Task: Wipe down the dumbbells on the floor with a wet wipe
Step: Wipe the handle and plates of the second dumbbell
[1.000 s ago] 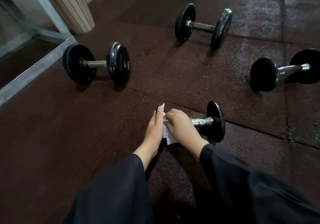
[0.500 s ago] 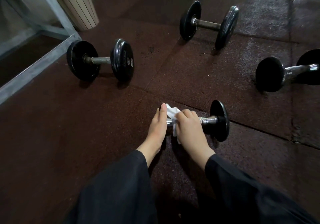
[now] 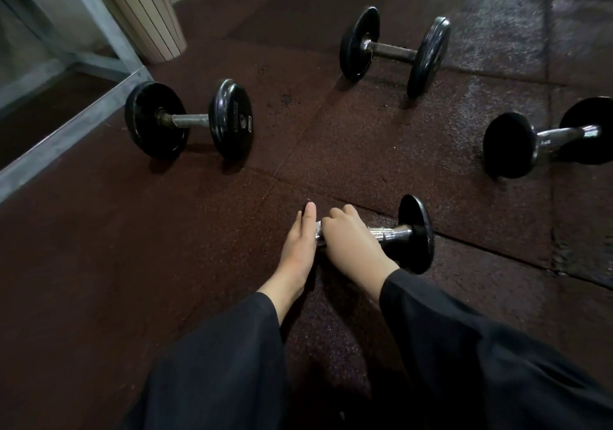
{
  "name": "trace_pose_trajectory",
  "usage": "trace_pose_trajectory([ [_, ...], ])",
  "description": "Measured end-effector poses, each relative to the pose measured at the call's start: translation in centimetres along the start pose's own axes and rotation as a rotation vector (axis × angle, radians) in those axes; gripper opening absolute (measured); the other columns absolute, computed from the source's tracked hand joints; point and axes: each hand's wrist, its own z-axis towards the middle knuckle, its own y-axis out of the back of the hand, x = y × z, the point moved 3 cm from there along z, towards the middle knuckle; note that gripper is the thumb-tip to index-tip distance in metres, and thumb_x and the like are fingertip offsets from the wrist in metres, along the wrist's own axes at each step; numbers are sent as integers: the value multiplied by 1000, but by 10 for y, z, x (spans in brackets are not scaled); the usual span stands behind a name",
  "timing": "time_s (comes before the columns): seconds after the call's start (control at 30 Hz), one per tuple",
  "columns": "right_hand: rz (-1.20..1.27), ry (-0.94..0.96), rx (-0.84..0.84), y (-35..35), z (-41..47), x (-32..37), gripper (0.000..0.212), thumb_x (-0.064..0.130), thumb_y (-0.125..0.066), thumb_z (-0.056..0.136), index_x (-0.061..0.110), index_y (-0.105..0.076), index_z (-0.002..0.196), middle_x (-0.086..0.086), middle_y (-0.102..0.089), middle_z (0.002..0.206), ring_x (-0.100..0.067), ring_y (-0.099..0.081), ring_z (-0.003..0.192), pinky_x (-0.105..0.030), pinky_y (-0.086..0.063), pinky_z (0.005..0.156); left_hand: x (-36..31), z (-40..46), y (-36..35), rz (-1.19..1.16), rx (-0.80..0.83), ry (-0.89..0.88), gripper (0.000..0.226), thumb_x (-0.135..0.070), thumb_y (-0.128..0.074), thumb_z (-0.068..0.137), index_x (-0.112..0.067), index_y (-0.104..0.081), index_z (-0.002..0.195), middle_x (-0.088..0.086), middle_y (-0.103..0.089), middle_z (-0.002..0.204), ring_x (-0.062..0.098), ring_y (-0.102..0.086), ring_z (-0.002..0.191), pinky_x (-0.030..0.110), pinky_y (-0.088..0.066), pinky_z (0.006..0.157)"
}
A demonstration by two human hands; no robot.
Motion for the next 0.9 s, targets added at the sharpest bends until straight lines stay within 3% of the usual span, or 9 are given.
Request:
trace_pose_trajectory([
  [0.07,-6,9,-13,-6,-4,-3,27,6,-37,93,7,-57,111,-9,-54,113,-28,-43,110,-32,-36,94,0,-1,0,0,4,0,85,-72,-34,79,-15,-40,141,6,-42,147,19,-41,135,39,-31,114],
  [0.13,-51,-15,-45,2,-6,-10,27,7,-36,94,9,-58,109,-9,-56,114,-28,-46,109,-30,-35,93,-1,-2,0,-5,3,-6,77,-66,-34,86,-15,-37,144,5,-40,149,18,-39,136,38,-28,115],
  [0.27,-96,15,49,14,9,-9,25,9,-39,94,5,-60,106,-11,-60,115,-28,-52,109,-30,-34,94,2,3,1,-6,-1,-4,67,-56,-33,93,-15,-33,145,3,-35,152,16,-34,139,36,-25,117],
  [0.57,68,94,10,3,-1,-3,29,8,-39,92,10,-61,111,-6,-57,108,-26,-45,105,-29,-30,90,1,0,-1,-30,-16,-4,66,-57,-35,93,-14,-38,143,6,-46,144,17,-44,132,37,-31,114],
  [0.7,79,25,-41,-3,-13,3,30,10,-47,91,9,-55,120,-6,-54,108,-25,-44,103,-30,-38,89,1,0,0,-14,-2,7,64,-53,-32,95,-9,-41,141,6,-53,138,17,-48,128,36,-33,112],
  [0.77,24,5,-123,-6,-26,2,30,10,-58,83,9,-61,113,-4,-58,100,-22,-50,94,-28,-45,81,1,0,-1,6,-7,-8,65,-56,-32,93,-14,-41,141,5,-46,145,17,-42,133,36,-29,115],
  [0.83,2,-29,-188,-7,-37,-6,28,4,-52,72,6,-70,94,-4,-63,86,-22,-58,79,-27,-50,67,1,-1,0,5,-15,-15,64,-56,-32,93,-16,-39,143,3,-40,149,16,-37,137,35,-26,117],
  [0.9,-71,-84,-210,-6,-45,-18,24,5,-58,64,6,-71,84,-6,-64,79,-23,-60,73,-29,-52,61,0,-3,0,-3,-18,-6,66,-58,-33,92,-17,-37,144,0,-37,150,15,-34,138,35,-24,117],
])
